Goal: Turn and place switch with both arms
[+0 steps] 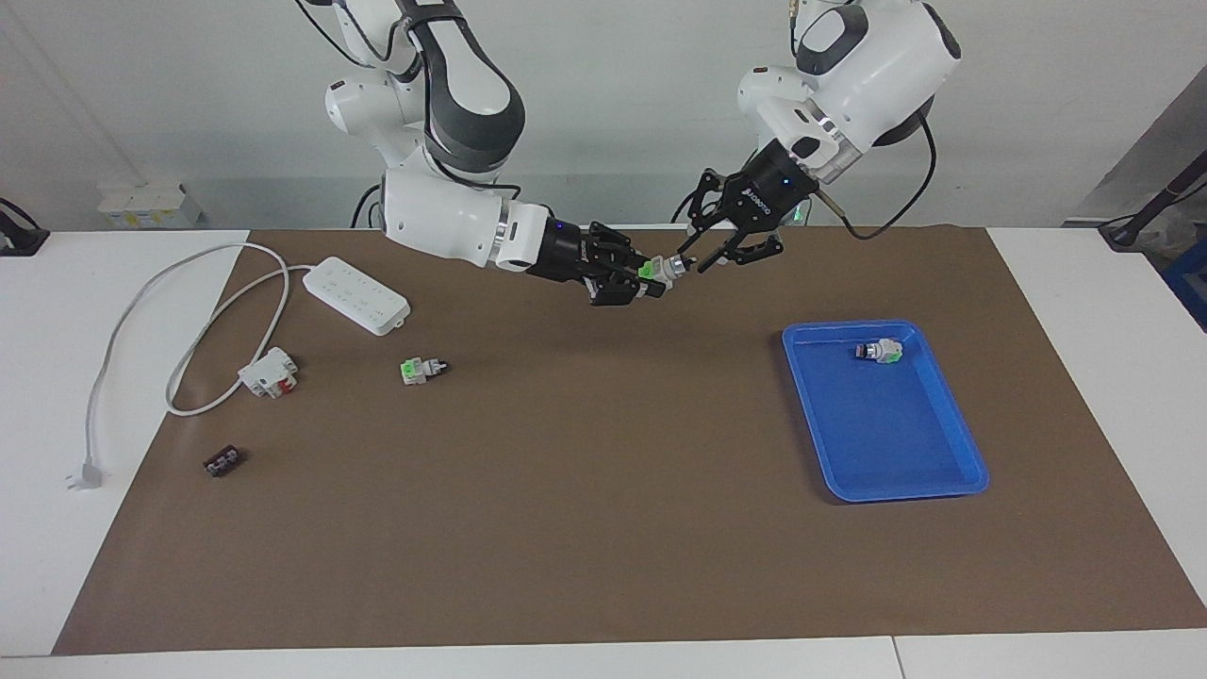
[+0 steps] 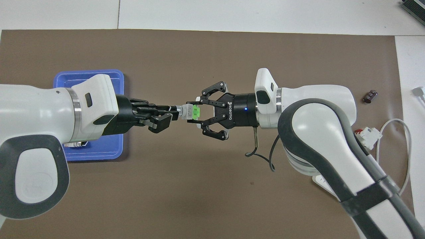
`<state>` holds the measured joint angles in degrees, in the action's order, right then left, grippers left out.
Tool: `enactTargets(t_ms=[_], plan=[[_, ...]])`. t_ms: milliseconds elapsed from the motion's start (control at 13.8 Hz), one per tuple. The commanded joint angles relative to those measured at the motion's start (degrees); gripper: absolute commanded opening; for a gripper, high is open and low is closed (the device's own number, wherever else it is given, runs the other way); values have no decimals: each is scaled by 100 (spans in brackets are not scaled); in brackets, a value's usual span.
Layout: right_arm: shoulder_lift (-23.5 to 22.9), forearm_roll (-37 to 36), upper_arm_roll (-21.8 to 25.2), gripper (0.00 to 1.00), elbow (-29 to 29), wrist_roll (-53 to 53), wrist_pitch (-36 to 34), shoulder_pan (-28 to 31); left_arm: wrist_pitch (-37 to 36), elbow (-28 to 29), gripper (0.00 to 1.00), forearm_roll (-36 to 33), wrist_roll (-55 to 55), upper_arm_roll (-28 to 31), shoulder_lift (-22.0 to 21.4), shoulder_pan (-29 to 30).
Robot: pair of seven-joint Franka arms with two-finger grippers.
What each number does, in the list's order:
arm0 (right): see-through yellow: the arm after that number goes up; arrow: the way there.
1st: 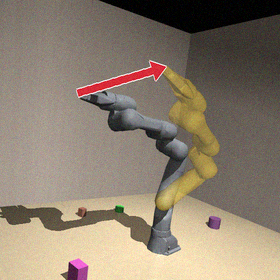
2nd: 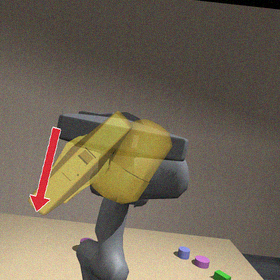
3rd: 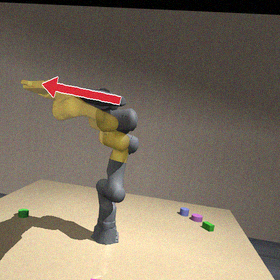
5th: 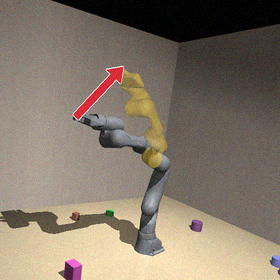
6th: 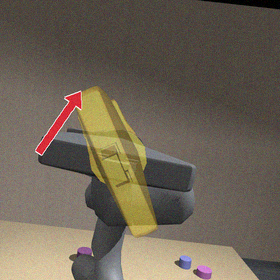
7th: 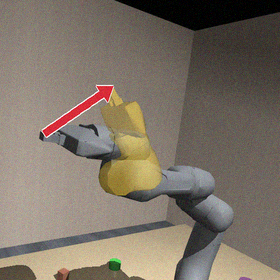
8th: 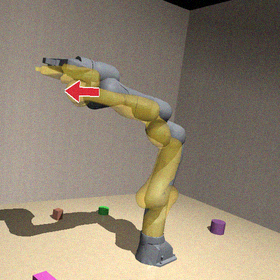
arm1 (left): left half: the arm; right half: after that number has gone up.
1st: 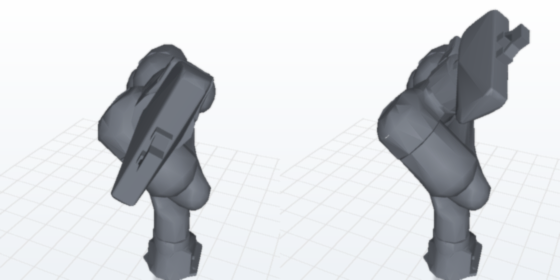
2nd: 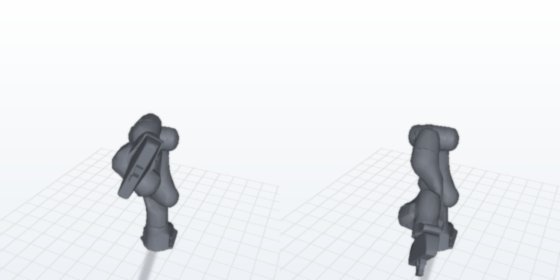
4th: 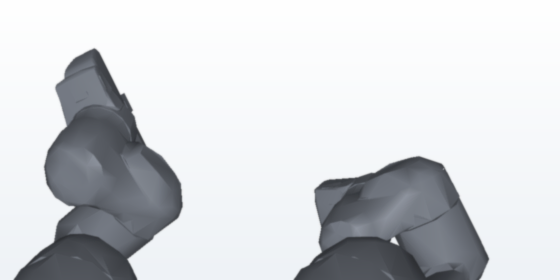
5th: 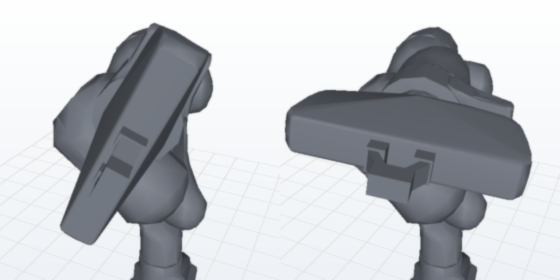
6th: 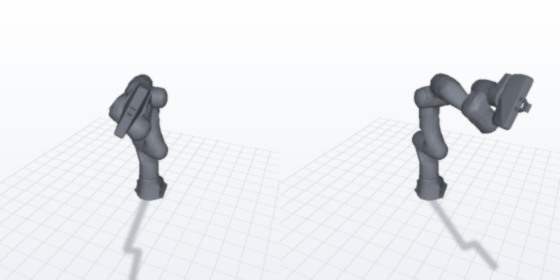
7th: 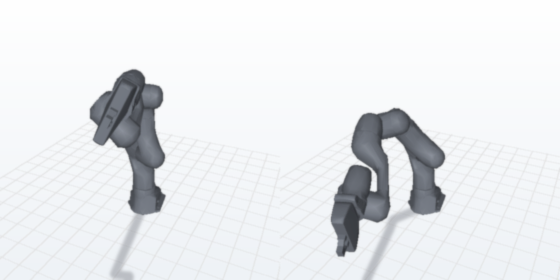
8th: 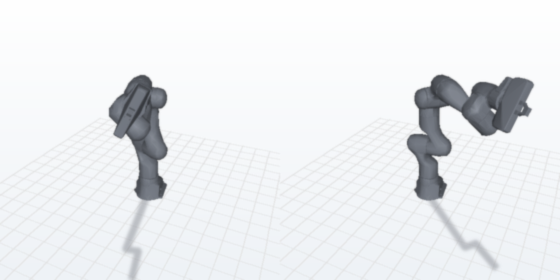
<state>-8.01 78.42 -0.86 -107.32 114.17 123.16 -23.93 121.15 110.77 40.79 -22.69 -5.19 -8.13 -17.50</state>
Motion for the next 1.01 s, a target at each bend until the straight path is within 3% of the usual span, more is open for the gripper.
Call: enactTargets(t_ms=[0, 72, 217, 580, 942], plan=[[177, 147, 6, 0, -211, -79, 243, -103, 128, 138, 23, 96, -148, 62, -119, -113], [177, 147, 6, 0, -219, -71, 261, -103, 102, 120, 11, 88, -227, 71, -119, -113], [177, 147, 6, 0, -246, -71, 261, -103, 49, 120, 0, 87, -324, 71, -119, -113], [186, 147, 6, 0, -255, -79, 261, -103, -13, 112, 0, 87, -210, 62, -119, -122], [186, 147, 6, 0, -255, -97, 261, -103, 22, 24, 0, 96, 578, 62, -84, -113]])
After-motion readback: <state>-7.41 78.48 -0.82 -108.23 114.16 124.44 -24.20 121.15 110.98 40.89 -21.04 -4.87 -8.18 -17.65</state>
